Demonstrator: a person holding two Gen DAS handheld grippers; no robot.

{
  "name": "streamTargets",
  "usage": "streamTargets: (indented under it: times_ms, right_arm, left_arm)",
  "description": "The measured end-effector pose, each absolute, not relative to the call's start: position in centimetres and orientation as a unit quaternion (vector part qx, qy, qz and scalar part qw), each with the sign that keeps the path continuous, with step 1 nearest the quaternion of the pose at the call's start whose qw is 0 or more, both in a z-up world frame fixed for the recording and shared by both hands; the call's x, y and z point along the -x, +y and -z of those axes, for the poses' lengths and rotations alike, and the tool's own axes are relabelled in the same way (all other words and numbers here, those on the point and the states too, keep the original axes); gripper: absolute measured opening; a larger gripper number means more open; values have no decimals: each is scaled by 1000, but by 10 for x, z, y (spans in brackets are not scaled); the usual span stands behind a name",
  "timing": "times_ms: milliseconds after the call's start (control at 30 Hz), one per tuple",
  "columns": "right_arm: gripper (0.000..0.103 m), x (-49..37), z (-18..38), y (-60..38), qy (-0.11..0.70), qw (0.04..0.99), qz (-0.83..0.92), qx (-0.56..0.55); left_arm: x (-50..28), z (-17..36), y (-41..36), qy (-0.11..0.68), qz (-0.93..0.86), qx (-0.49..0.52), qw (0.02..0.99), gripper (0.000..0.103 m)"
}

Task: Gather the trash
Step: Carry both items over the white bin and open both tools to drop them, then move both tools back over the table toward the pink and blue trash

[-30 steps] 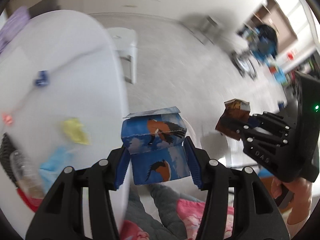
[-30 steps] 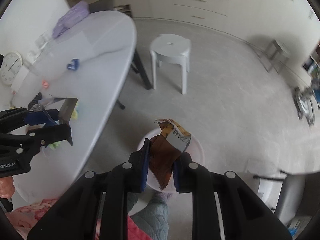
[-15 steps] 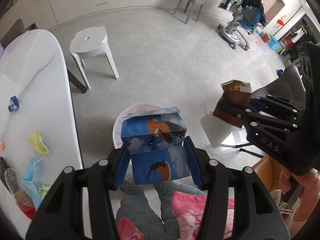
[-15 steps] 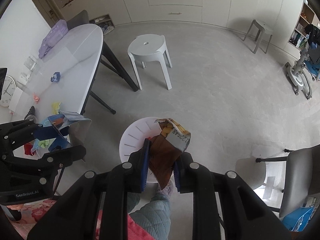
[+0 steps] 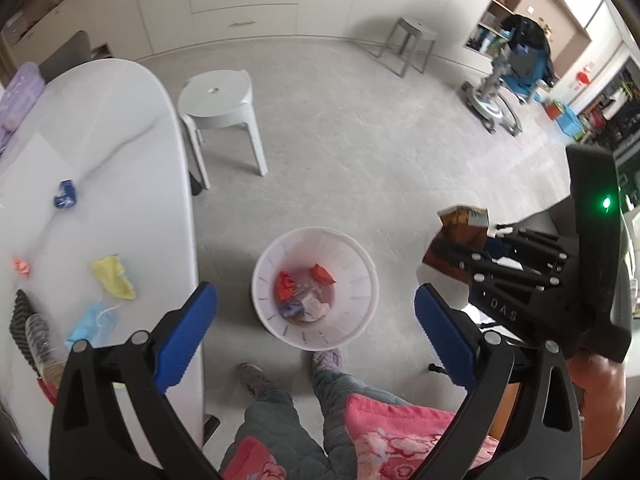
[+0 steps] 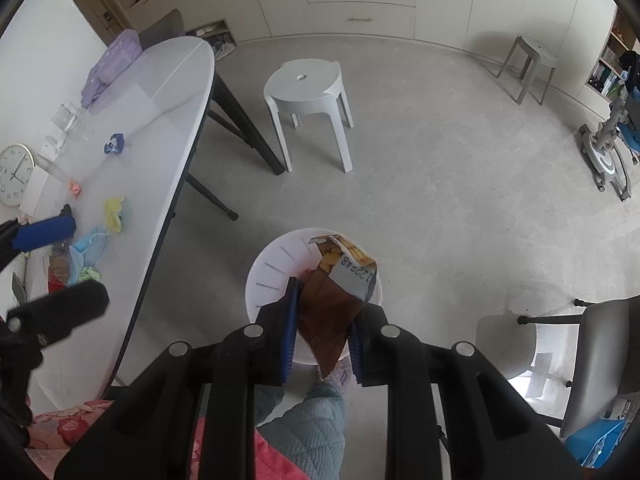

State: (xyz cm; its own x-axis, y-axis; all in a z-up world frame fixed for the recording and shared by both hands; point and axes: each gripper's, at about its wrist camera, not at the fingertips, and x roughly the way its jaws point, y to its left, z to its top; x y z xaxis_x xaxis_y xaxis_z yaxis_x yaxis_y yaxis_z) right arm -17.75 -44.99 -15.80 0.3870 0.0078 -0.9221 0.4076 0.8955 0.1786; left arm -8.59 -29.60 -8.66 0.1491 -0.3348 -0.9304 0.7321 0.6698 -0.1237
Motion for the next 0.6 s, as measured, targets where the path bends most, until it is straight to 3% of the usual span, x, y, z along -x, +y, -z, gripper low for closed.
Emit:
streamTargets:
  times_ms: [100, 167, 200, 233, 267, 600]
  right_arm:
    - [24, 170, 161, -437, 545, 811, 107, -185]
    - [36, 163, 165, -428, 553, 808, 93, -181]
    - [60, 160, 167, -423, 556, 807, 88, -180]
    - [92, 156, 170, -417, 563, 804, 86, -174]
    - [102, 154, 172, -414, 567, 802, 93, -166]
    - [101, 131, 174, -391, 584, 793, 111, -134]
  left_arm:
    - [78, 82, -287, 539, 351, -178, 745, 95]
    - [71, 80, -278, 541, 344, -169, 749, 95]
    - [68, 79, -273, 542, 341, -164, 750, 95]
    - [67, 78, -271, 543, 338, -161, 751, 95]
    - [65, 77, -267, 544, 334, -157, 753, 95]
    - [44, 74, -230, 546, 305, -128, 770, 95]
